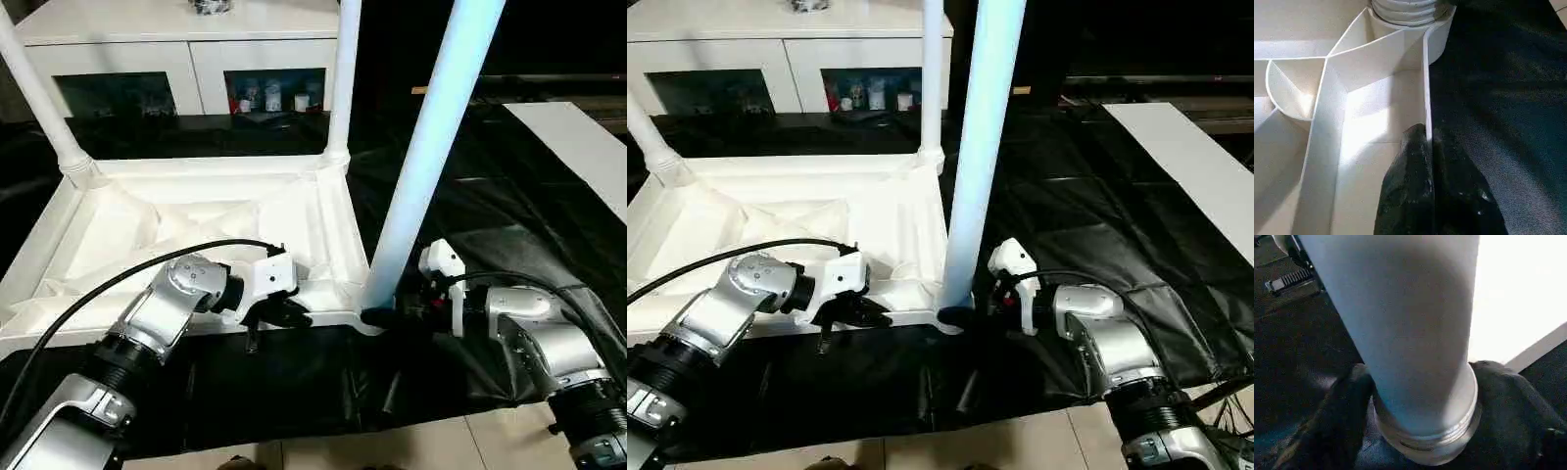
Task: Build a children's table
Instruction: Rotate leg to tighten
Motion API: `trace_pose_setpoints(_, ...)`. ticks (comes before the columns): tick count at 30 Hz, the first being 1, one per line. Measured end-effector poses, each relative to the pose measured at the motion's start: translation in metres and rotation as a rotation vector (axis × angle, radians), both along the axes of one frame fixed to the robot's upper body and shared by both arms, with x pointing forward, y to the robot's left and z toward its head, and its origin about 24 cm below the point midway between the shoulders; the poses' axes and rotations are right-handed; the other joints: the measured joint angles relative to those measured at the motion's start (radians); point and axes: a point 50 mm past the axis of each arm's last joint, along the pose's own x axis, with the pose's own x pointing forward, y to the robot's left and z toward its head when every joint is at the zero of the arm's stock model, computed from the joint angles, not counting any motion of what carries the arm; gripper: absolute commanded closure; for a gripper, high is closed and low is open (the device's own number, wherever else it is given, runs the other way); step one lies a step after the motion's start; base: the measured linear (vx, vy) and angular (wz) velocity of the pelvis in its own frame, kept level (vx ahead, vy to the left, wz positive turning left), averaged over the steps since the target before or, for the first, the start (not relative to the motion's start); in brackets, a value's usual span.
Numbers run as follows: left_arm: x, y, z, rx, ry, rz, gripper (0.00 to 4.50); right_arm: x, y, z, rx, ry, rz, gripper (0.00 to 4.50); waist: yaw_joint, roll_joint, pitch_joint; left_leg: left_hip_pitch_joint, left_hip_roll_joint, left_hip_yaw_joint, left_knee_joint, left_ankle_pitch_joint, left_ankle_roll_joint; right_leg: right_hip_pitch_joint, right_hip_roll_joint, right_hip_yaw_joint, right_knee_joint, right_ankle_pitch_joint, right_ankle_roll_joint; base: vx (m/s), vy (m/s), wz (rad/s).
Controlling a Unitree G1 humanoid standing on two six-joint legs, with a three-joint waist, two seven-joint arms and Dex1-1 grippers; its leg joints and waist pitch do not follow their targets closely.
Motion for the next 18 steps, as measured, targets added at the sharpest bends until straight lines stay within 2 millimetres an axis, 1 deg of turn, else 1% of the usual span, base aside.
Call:
trace_pose_setpoints(3, 0.0001, -0.0003, 0.0000, 0.000, -0.001, 0.000, 4.50, 0.0002, 0.0020, -0.0015, -0.028, -0.020, 0.001, 0.70, 0.000, 0.000, 0.000, 0.000, 0.000, 0.000, 0.000, 0.000, 0.000, 0.000, 0.000, 0.000, 0.000, 0.000, 0.000, 0.000, 0.000, 0.00)
trace_pose_setpoints(8, 0.0001, -0.0002, -0.0001, 0.002, -0.003, 0.001, 4.50, 0.0007, 0.0038, -0.0025, -0.019, -0.019, -0.009, 0.70, 0.000, 0.000, 0.000, 0.000, 0.000, 0.000, 0.000, 0.000, 0.000, 0.000, 0.000, 0.000, 0.000, 0.000, 0.000, 0.000, 0.000, 0.00)
trace_pose_setpoints(9, 0.0001, -0.0002, -0.0001, 0.002, -0.004, 0.001, 4.50, 0.0007, 0.0036, -0.0026, -0.017, -0.017, -0.010, 0.95, 0.000, 0.000, 0.000, 0.000, 0.000, 0.000, 0.000, 0.000, 0.000, 0.000, 0.000, 0.000, 0.000, 0.000, 0.000, 0.000, 0.000, 0.00)
trace_pose_setpoints(12, 0.0002, -0.0002, -0.0001, 0.002, -0.004, 0.001, 4.50, 0.0008, 0.0030, -0.0030, -0.009, -0.010, -0.014, 1.08, 0.000, 0.000, 0.000, 0.000, 0.000, 0.000, 0.000, 0.000, 0.000, 0.000, 0.000, 0.000, 0.000, 0.000, 0.000, 0.000, 0.000, 0.00)
trace_pose_setpoints(14, 0.0002, -0.0001, 0.0000, 0.003, -0.004, 0.001, 4.50, 0.0006, 0.0033, -0.0031, -0.004, -0.006, -0.012, 1.37, 0.000, 0.000, 0.000, 0.000, 0.000, 0.000, 0.000, 0.000, 0.000, 0.000, 0.000, 0.000, 0.001, 0.000, 0.000, 0.000, 0.000, 0.00)
trace_pose_setpoints(18, 0.0002, -0.0001, -0.0001, 0.003, -0.004, 0.001, 4.50, 0.0003, 0.0033, -0.0033, -0.002, -0.002, -0.008, 1.66, 0.000, 0.000, 0.000, 0.000, 0.000, 0.000, 0.001, 0.000, 0.000, 0.000, 0.000, 0.000, 0.001, 0.000, 0.000, 0.000, 0.000, 0.00)
